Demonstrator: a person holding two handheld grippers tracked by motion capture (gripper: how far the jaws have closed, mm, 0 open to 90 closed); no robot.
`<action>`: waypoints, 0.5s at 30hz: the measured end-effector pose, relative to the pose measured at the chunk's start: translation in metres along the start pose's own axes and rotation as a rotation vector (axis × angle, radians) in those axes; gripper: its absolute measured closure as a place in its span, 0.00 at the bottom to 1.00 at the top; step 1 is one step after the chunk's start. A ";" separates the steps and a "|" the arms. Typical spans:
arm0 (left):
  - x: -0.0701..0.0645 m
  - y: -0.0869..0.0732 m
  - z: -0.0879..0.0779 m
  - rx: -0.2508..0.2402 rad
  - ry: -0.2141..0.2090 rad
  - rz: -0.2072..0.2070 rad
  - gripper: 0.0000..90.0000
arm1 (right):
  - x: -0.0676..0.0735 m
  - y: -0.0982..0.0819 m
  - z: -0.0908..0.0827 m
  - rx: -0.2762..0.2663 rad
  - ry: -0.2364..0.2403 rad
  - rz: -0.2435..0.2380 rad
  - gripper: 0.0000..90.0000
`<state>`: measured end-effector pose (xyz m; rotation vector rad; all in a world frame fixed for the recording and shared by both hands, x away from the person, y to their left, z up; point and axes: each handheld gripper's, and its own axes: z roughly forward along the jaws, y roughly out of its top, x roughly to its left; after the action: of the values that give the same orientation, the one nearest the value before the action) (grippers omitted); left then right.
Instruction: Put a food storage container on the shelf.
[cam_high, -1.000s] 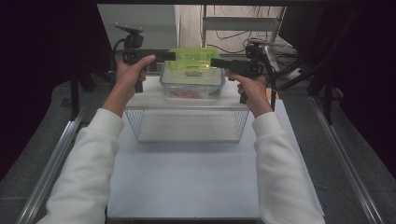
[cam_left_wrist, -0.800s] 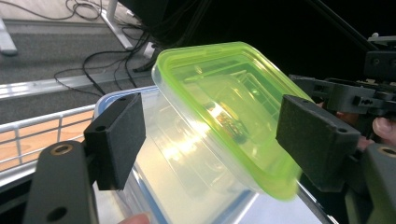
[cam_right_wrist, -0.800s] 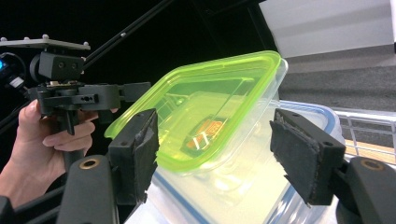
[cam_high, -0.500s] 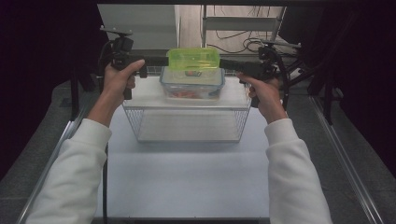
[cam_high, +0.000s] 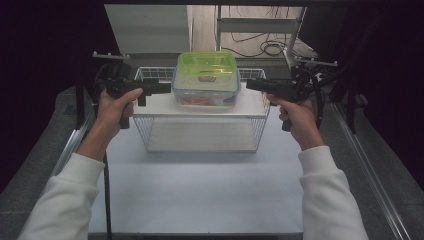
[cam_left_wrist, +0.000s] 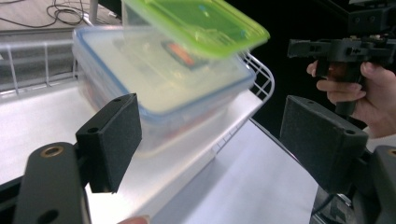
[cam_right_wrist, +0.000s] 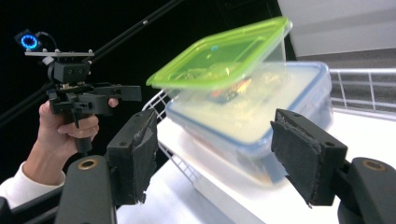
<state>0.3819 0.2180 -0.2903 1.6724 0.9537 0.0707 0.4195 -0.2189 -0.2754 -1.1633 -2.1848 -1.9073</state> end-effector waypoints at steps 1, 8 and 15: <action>-0.002 -0.005 -0.002 -0.003 -0.007 0.003 0.22 | 0.000 -0.002 -0.002 0.003 0.002 -0.002 0.35; -0.011 -0.038 -0.016 0.006 -0.024 0.041 0.21 | 0.003 -0.032 -0.017 0.044 -0.013 -0.040 0.35; -0.012 -0.088 -0.021 0.074 -0.022 0.052 0.21 | 0.001 -0.080 -0.028 0.139 -0.055 -0.087 0.35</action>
<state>0.3153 0.2288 -0.3514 1.7629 0.9056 0.0525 0.3642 -0.2410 -0.3358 -1.1284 -2.3904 -1.7400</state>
